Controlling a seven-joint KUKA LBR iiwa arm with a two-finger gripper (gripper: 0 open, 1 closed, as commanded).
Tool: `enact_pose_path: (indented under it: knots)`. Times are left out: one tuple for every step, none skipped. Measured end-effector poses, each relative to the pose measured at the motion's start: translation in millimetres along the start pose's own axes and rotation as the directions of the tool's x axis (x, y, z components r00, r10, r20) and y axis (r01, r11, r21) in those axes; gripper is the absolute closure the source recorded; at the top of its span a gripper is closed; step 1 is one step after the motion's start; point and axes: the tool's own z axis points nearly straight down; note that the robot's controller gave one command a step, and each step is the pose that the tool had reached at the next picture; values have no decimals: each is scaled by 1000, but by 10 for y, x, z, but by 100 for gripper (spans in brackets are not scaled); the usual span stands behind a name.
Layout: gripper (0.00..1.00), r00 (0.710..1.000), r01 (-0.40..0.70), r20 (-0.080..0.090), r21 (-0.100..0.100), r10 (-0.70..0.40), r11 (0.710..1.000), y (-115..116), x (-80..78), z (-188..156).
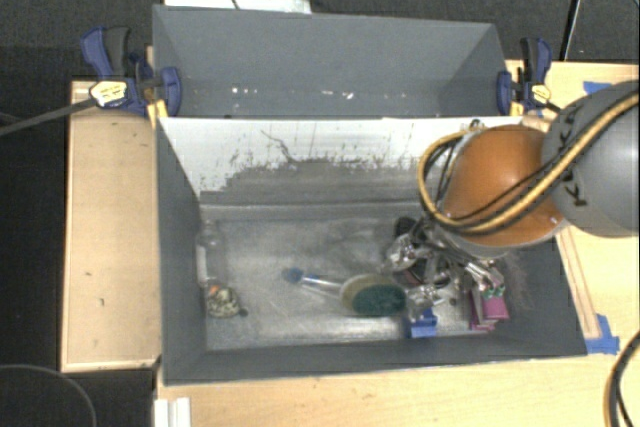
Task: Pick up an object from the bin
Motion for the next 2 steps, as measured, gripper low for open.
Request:
enact_pose_path:
  knots:
    - [100,1000,-26,5,-1,26,1000,-50,-9,-1046]
    - [100,993,-116,2,-2,116,993,-60,199,-1434]
